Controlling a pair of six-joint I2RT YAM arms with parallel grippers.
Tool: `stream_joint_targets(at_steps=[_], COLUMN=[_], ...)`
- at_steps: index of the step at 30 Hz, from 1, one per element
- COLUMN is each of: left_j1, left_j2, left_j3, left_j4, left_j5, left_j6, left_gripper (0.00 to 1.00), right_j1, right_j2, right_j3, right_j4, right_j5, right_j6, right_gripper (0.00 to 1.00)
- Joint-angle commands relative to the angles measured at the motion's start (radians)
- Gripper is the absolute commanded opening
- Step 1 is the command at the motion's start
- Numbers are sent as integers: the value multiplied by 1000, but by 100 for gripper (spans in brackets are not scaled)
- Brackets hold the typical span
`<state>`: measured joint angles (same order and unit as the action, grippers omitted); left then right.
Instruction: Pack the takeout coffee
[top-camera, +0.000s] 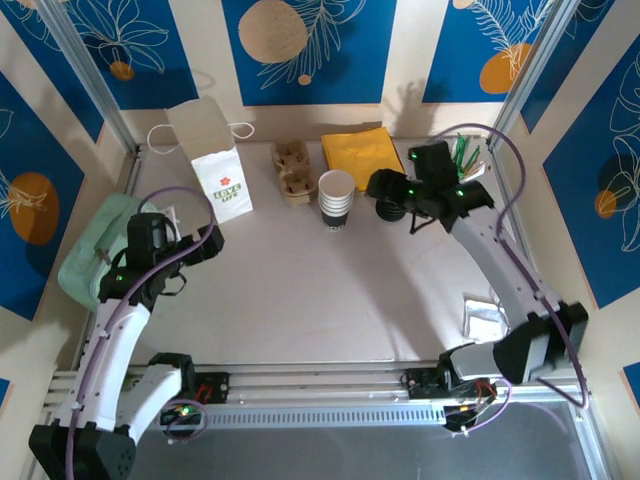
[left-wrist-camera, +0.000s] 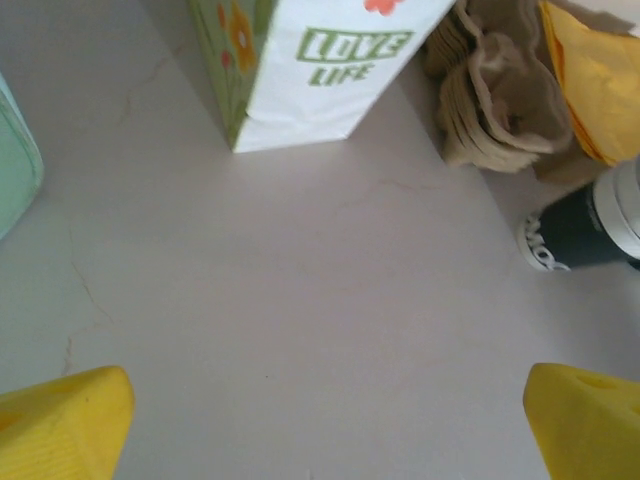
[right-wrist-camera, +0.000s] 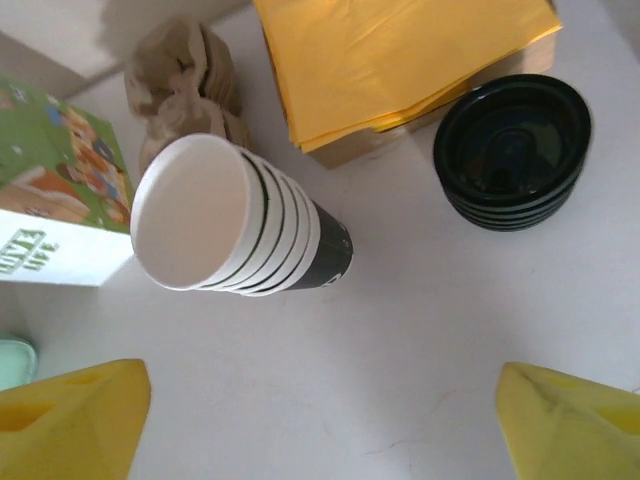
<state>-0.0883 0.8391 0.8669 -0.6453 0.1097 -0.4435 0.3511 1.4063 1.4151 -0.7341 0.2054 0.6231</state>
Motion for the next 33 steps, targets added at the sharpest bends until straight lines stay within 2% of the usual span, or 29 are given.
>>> stream_joint_targets(at_steps=[1, 6, 9, 14, 19, 25, 28, 33], left_j1=[-7, -7, -7, -7, -6, -7, -7, -6], left_j2=[-24, -26, -32, -56, -69, -65, -69, -74], left_j3=[76, 127, 156, 166, 152, 150, 153, 150], left_j4=[-142, -173, -202, -208, -193, -190, -207, -207], left_j5=[106, 211, 202, 195, 187, 173, 138, 134], left_j6=[29, 46, 57, 55, 43, 45, 56, 52], left_gripper=[98, 94, 93, 93, 93, 92, 92, 92], right_j1=[34, 88, 106, 133, 137, 140, 138, 138], right_j2=[114, 310, 418, 553, 595, 610, 619, 633], right_j3=[125, 350, 479, 641, 681, 683, 683, 689], right_j4=[-145, -253, -316, -400, -409, -406, -408, -419], right_j5=[80, 172, 174, 181, 170, 161, 163, 163], right_j6=[20, 27, 34, 34, 51, 65, 69, 70], right_gripper=[83, 71, 69, 53, 40, 36, 31, 30])
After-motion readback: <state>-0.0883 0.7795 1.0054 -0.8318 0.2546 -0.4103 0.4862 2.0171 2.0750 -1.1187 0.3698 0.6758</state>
